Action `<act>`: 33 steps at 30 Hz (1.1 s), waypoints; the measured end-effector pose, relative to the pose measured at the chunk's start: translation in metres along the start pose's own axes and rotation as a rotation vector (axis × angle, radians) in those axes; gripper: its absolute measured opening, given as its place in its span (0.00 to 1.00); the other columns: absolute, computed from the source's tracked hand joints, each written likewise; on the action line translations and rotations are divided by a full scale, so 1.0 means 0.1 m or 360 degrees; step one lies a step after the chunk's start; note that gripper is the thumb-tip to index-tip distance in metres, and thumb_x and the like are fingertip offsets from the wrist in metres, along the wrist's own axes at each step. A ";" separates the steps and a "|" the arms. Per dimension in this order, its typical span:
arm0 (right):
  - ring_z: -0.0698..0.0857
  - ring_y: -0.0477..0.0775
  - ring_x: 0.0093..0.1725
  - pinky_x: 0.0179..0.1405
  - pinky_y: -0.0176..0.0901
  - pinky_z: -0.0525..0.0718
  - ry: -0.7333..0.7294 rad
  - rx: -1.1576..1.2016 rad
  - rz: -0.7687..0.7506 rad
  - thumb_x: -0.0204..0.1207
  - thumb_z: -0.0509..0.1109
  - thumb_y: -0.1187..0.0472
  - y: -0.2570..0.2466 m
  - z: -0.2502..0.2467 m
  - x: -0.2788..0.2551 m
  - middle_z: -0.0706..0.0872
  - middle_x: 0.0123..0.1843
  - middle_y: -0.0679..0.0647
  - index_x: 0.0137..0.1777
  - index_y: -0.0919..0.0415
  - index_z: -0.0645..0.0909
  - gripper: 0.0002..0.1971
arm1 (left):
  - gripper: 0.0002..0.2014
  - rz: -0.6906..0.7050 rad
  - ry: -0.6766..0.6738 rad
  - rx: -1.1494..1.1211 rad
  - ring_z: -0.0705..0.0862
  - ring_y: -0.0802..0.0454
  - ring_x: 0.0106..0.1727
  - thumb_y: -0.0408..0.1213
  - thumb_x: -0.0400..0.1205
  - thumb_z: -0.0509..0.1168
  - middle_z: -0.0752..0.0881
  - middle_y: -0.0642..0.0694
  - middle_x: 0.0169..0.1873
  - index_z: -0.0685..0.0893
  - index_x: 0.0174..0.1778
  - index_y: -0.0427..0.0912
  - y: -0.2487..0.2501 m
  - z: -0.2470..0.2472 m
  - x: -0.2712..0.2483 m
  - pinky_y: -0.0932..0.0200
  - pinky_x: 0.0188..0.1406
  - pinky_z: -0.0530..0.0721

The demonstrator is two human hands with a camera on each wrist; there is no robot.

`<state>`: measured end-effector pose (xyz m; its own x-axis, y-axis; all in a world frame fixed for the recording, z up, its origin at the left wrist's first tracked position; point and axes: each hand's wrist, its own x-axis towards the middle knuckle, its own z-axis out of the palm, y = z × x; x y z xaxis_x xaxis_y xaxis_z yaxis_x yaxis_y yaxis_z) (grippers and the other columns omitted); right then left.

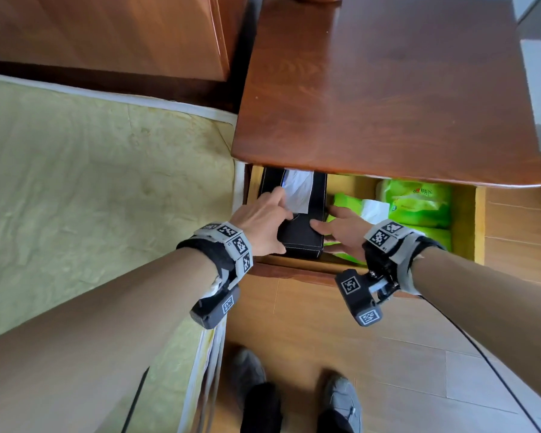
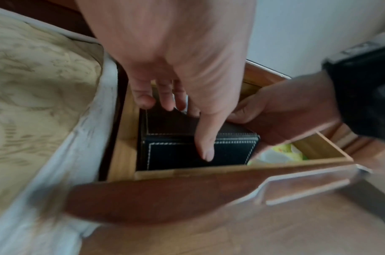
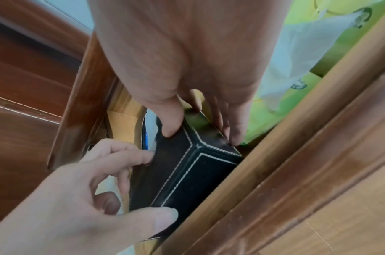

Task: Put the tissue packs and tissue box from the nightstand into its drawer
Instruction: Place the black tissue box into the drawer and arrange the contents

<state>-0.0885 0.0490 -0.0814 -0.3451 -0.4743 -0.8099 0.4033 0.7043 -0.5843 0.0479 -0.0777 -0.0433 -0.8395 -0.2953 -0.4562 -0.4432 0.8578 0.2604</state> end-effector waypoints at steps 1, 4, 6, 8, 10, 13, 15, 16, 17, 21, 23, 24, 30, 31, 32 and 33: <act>0.85 0.55 0.51 0.53 0.52 0.85 0.0005 -0.0036 -0.0005 0.81 0.71 0.61 0.00 -0.02 -0.01 0.85 0.68 0.58 0.82 0.59 0.63 0.31 | 0.34 -0.0004 -0.0021 -0.0035 0.75 0.52 0.60 0.49 0.69 0.80 0.69 0.53 0.59 0.80 0.72 0.45 0.00 0.00 0.03 0.55 0.40 0.75; 0.86 0.56 0.52 0.50 0.48 0.84 0.0083 -0.0309 -0.0103 0.82 0.68 0.57 -0.03 -0.10 -0.06 0.87 0.62 0.58 0.76 0.63 0.73 0.24 | 0.36 -0.0021 -0.0076 -0.0144 0.74 0.54 0.64 0.51 0.68 0.81 0.69 0.54 0.61 0.80 0.70 0.44 -0.03 -0.05 0.10 0.55 0.45 0.78; 0.85 0.59 0.51 0.51 0.48 0.84 0.0258 -0.0615 -0.0261 0.82 0.64 0.62 -0.03 -0.20 -0.07 0.86 0.61 0.60 0.72 0.61 0.79 0.19 | 0.36 -0.0010 -0.0153 -0.0189 0.73 0.55 0.65 0.52 0.67 0.81 0.69 0.54 0.62 0.79 0.69 0.43 -0.05 -0.12 0.13 0.51 0.54 0.81; 0.85 0.58 0.55 0.55 0.42 0.81 0.0346 -0.0841 -0.0340 0.80 0.61 0.68 0.00 -0.32 -0.05 0.82 0.70 0.57 0.72 0.55 0.81 0.22 | 0.35 0.0015 -0.0235 -0.0158 0.71 0.55 0.66 0.53 0.67 0.80 0.70 0.55 0.62 0.79 0.68 0.43 -0.07 -0.17 0.18 0.47 0.60 0.81; 0.75 0.56 0.75 0.68 0.36 0.70 0.0228 -0.1109 -0.0304 0.81 0.57 0.70 0.01 -0.37 -0.03 0.71 0.82 0.52 0.76 0.52 0.77 0.26 | 0.35 0.0030 -0.0270 -0.0127 0.70 0.55 0.66 0.54 0.67 0.80 0.71 0.57 0.63 0.79 0.67 0.43 -0.10 -0.20 0.21 0.44 0.61 0.81; 0.63 0.55 0.84 0.77 0.37 0.60 0.0089 -0.1419 -0.0205 0.82 0.55 0.69 0.04 -0.39 0.03 0.60 0.87 0.48 0.81 0.47 0.68 0.29 | 0.36 0.0032 -0.0271 -0.0090 0.71 0.55 0.65 0.54 0.66 0.80 0.71 0.57 0.62 0.79 0.67 0.44 -0.11 -0.19 0.24 0.45 0.57 0.82; 0.58 0.55 0.86 0.81 0.40 0.55 0.0051 -0.1555 -0.0132 0.83 0.55 0.67 0.06 -0.40 0.09 0.55 0.88 0.48 0.82 0.44 0.65 0.29 | 0.36 0.0032 -0.0270 -0.0068 0.71 0.55 0.63 0.54 0.66 0.80 0.71 0.56 0.61 0.79 0.67 0.44 -0.11 -0.17 0.28 0.48 0.53 0.82; 0.56 0.55 0.87 0.82 0.42 0.53 0.0026 -0.1623 -0.0069 0.83 0.55 0.66 0.06 -0.41 0.10 0.53 0.88 0.48 0.83 0.45 0.64 0.29 | 0.37 0.0036 -0.0270 -0.0043 0.71 0.55 0.62 0.54 0.66 0.80 0.71 0.56 0.61 0.79 0.67 0.44 -0.11 -0.16 0.31 0.50 0.50 0.81; 0.54 0.56 0.87 0.83 0.45 0.53 0.0057 -0.1651 0.0035 0.85 0.54 0.66 0.06 -0.42 0.10 0.51 0.89 0.50 0.84 0.48 0.63 0.28 | 0.37 0.0035 -0.0275 -0.0014 0.70 0.54 0.62 0.54 0.66 0.80 0.71 0.55 0.61 0.78 0.68 0.44 -0.10 -0.15 0.33 0.50 0.48 0.81; 0.57 0.62 0.86 0.82 0.61 0.61 -0.0004 -0.1771 0.0179 0.87 0.52 0.67 0.11 -0.49 0.14 0.59 0.87 0.58 0.81 0.63 0.68 0.23 | 0.38 0.0029 -0.0333 0.0148 0.70 0.50 0.64 0.55 0.67 0.80 0.71 0.51 0.62 0.78 0.70 0.43 -0.06 -0.13 0.42 0.47 0.48 0.83; 0.64 0.64 0.83 0.78 0.64 0.67 0.0015 -0.1824 0.0194 0.87 0.53 0.69 0.12 -0.51 0.18 0.67 0.83 0.61 0.78 0.66 0.72 0.21 | 0.36 0.0041 -0.0371 0.0247 0.70 0.48 0.64 0.55 0.67 0.79 0.71 0.49 0.61 0.79 0.68 0.42 -0.03 -0.11 0.46 0.44 0.49 0.84; 0.67 0.64 0.82 0.77 0.63 0.70 0.0026 -0.1833 0.0158 0.87 0.53 0.70 0.13 -0.53 0.20 0.71 0.81 0.61 0.76 0.67 0.73 0.20 | 0.35 0.0043 -0.0386 0.0278 0.70 0.47 0.63 0.55 0.67 0.79 0.71 0.48 0.61 0.79 0.67 0.42 -0.02 -0.09 0.47 0.43 0.49 0.85; 0.68 0.61 0.81 0.77 0.55 0.71 0.0182 -0.1359 0.0034 0.88 0.53 0.68 0.10 -0.46 0.15 0.71 0.81 0.59 0.76 0.65 0.74 0.20 | 0.22 0.0033 -0.0458 0.0250 0.72 0.44 0.64 0.50 0.78 0.73 0.73 0.44 0.61 0.84 0.62 0.38 0.02 0.06 0.51 0.45 0.52 0.82; 0.69 0.61 0.80 0.77 0.52 0.70 0.0173 -0.1249 -0.0039 0.87 0.53 0.68 0.06 -0.46 0.09 0.72 0.81 0.58 0.76 0.64 0.75 0.20 | 0.20 0.0030 -0.0460 0.0242 0.73 0.44 0.64 0.49 0.81 0.70 0.73 0.44 0.61 0.84 0.61 0.38 0.03 0.07 0.51 0.47 0.51 0.81; 0.72 0.60 0.78 0.76 0.49 0.71 0.0218 -0.1186 -0.0105 0.86 0.54 0.67 0.03 -0.45 0.04 0.74 0.79 0.58 0.73 0.61 0.79 0.20 | 0.18 0.0026 -0.0461 0.0250 0.73 0.44 0.64 0.48 0.83 0.68 0.73 0.44 0.61 0.84 0.60 0.37 0.04 0.09 0.51 0.50 0.48 0.78; 0.76 0.60 0.75 0.73 0.46 0.74 0.0299 -0.1182 -0.0159 0.83 0.56 0.66 0.00 -0.46 0.00 0.79 0.76 0.58 0.69 0.57 0.82 0.20 | 0.17 0.0021 -0.0464 0.0265 0.73 0.44 0.64 0.46 0.84 0.66 0.73 0.44 0.61 0.85 0.59 0.37 0.05 0.10 0.51 0.51 0.46 0.76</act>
<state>-0.1274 0.0732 -0.0792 -0.5146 -0.5035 -0.6941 -0.2888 0.8639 -0.4125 0.0059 -0.0843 -0.0737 -0.7088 -0.1716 -0.6842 -0.3554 0.9247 0.1363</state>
